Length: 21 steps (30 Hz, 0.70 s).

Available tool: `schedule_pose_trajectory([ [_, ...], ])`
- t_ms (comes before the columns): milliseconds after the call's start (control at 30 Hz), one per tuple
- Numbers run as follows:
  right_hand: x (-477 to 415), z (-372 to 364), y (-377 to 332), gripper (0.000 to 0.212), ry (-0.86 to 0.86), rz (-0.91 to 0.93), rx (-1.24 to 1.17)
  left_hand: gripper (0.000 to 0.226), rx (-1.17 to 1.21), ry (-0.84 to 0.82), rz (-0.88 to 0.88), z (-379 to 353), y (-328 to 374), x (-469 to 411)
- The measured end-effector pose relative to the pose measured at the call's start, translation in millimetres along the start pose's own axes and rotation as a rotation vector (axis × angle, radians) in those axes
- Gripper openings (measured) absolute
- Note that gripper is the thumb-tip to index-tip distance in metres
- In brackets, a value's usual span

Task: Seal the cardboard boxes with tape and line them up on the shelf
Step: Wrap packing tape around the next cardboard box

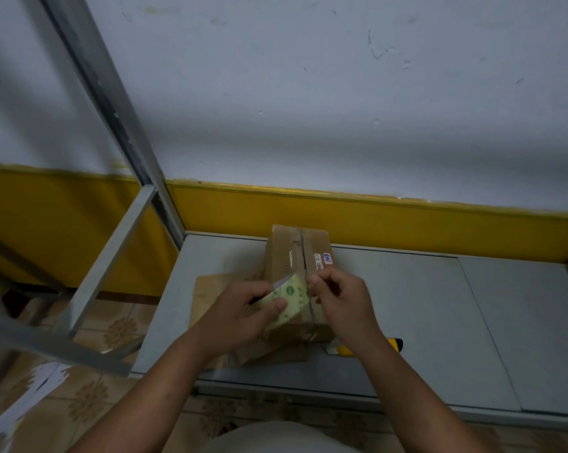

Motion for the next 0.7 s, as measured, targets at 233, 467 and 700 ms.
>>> schedule_pose_trajectory([
  [233,5.4,15.4,-11.4,0.018,0.045,0.000,-0.130,0.068,-0.421,0.009,0.237,9.9,-30.4,-10.5],
  [467,1.9,33.9,13.2,0.026,0.202,-0.173,-0.381,0.056,-0.022,-0.006,0.107,24.5,-29.7,-2.7],
  [700,8.4,56.4,26.6,0.016,0.256,-0.100,-0.284,0.061,-0.251,-0.064,0.192,19.4,-38.8,3.3],
])
Point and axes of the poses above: each hand's wrist, its own x-axis away from the middle knuckle, its own z-axis out of the back of the hand, y = z × x, the point moved 6 cm from there along -x, towards the middle knuckle, and after that the axes turned 12 degrees about -x, right-handed, at the moved point
